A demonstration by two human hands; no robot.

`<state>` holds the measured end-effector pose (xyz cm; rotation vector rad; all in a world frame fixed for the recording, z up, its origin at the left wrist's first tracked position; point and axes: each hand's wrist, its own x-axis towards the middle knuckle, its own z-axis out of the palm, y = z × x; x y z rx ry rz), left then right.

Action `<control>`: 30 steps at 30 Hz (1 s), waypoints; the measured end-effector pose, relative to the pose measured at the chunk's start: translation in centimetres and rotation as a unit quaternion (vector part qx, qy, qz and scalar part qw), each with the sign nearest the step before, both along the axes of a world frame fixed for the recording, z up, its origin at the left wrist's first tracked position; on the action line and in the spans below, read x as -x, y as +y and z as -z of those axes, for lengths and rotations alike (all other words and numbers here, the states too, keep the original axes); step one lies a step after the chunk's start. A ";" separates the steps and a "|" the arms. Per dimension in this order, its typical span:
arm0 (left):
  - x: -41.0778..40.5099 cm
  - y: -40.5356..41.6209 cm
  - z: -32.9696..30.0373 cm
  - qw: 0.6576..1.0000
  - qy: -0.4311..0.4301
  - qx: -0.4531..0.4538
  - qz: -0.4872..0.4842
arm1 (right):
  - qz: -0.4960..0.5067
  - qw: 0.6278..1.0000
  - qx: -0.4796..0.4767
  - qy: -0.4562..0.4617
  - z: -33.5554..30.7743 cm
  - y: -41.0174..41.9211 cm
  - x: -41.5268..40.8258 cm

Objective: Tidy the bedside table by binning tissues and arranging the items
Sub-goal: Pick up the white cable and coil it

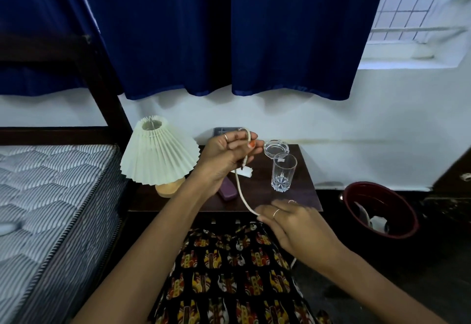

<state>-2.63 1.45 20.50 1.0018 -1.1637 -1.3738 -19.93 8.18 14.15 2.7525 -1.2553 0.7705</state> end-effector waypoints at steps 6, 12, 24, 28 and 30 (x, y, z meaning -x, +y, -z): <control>-0.6 0.6 0.4 0.991 -0.126 0.042 0.015 | -0.050 0.996 0.022 -0.064 -3.7 -0.1 0.5; -0.9 1.4 0.5 0.986 -0.153 0.054 0.041 | 0.013 0.990 0.004 -0.137 -5.5 -2.5 1.6; 0.6 3.8 1.7 0.991 -0.026 -0.010 0.128 | 0.070 0.970 -0.049 -0.227 -6.4 -4.6 1.3; 1.3 4.3 1.3 0.986 0.096 -0.061 0.125 | 0.079 0.951 -0.089 -0.285 -6.2 -4.6 0.8; 1.5 4.5 1.0 0.980 0.137 -0.069 0.128 | 0.085 0.940 -0.109 -0.313 -5.8 -4.6 0.5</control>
